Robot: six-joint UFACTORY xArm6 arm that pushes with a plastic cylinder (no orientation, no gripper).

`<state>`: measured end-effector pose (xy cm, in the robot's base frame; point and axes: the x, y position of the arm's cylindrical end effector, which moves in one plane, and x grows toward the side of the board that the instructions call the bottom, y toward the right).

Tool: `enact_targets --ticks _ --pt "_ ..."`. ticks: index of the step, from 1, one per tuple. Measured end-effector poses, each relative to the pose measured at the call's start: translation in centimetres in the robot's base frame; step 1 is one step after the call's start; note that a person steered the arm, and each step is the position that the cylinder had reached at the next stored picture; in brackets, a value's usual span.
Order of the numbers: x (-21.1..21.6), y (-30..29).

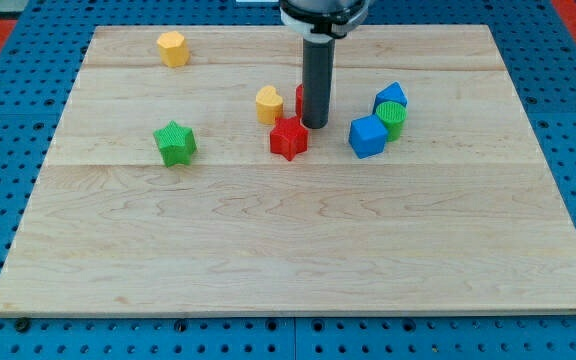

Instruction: Move red circle to the top center

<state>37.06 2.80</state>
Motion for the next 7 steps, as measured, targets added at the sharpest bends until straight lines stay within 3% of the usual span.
enact_targets --ticks 2,4,5,7 --pt "-6.7 -5.2" --pt "-6.5 -6.1" --pt "-5.3 -2.3" --pt "-9.5 -2.9"
